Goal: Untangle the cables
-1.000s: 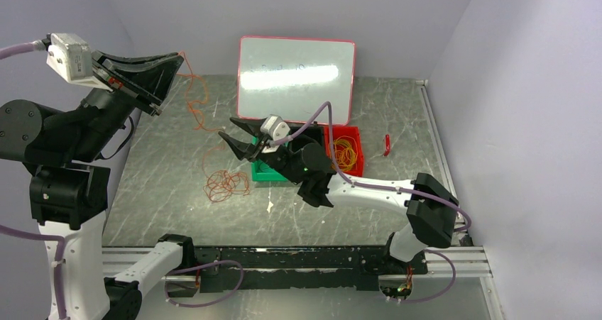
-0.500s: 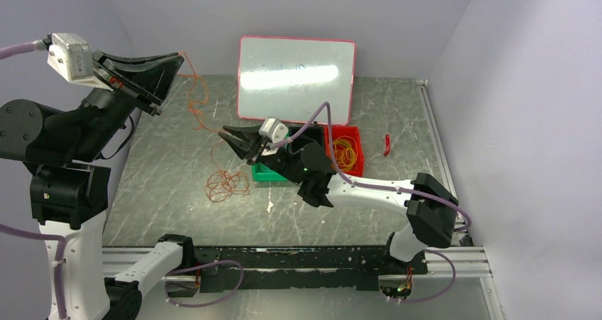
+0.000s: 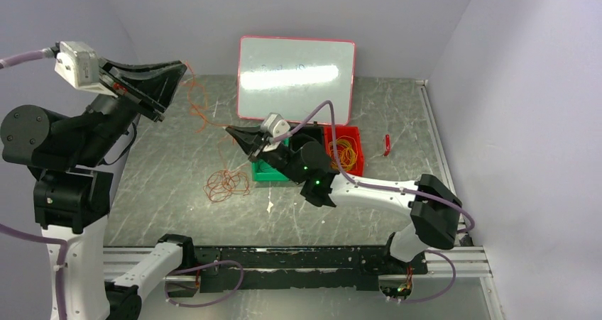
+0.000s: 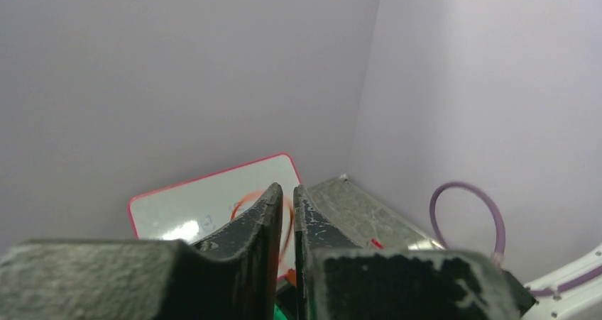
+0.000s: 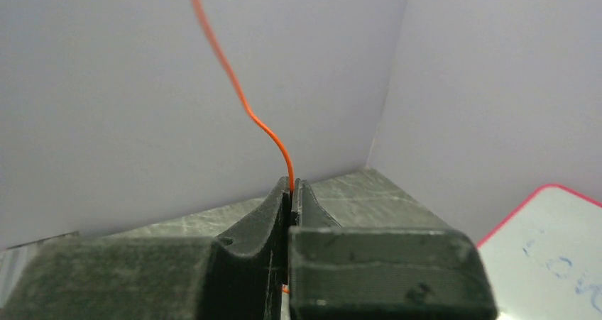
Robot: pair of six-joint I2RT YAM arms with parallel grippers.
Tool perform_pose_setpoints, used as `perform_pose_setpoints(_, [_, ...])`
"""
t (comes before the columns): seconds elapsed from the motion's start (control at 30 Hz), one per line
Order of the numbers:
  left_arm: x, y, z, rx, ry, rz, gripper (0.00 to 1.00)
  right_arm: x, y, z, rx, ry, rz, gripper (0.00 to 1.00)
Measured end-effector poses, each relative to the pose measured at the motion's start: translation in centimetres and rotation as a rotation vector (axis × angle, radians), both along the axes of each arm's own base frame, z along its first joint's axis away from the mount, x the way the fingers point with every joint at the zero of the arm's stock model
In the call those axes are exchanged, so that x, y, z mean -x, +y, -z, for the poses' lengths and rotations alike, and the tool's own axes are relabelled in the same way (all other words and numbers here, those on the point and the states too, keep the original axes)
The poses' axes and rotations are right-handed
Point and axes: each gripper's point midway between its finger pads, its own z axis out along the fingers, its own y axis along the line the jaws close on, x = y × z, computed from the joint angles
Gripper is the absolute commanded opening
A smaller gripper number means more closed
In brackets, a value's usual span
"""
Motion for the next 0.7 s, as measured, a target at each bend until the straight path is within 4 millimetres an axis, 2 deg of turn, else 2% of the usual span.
perform_pose_setpoints(0.17, [0.0,0.1,2.7,-0.006,0.055,-0.008,0.26,-2.3,-2.3,-0.6,-0.006,0.065,0.073,0.0])
perform_pose_setpoints(0.37, [-0.8,0.0,8.8,-0.019,0.199,-0.008,0.29,-5.3,-6.8,-3.0,-0.066,0.116,0.177,0.0])
perform_pose_setpoints(0.53, [-1.2,0.1,12.6,-0.028,0.293,-0.02,0.35,-6.1,-8.6,-4.6,-0.074,0.123,0.219,0.0])
perform_pose_setpoints(0.7, [-1.3,0.3,14.6,-0.033,0.339,-0.031,0.4,-6.6,-10.2,-5.1,-0.06,0.132,0.261,0.0])
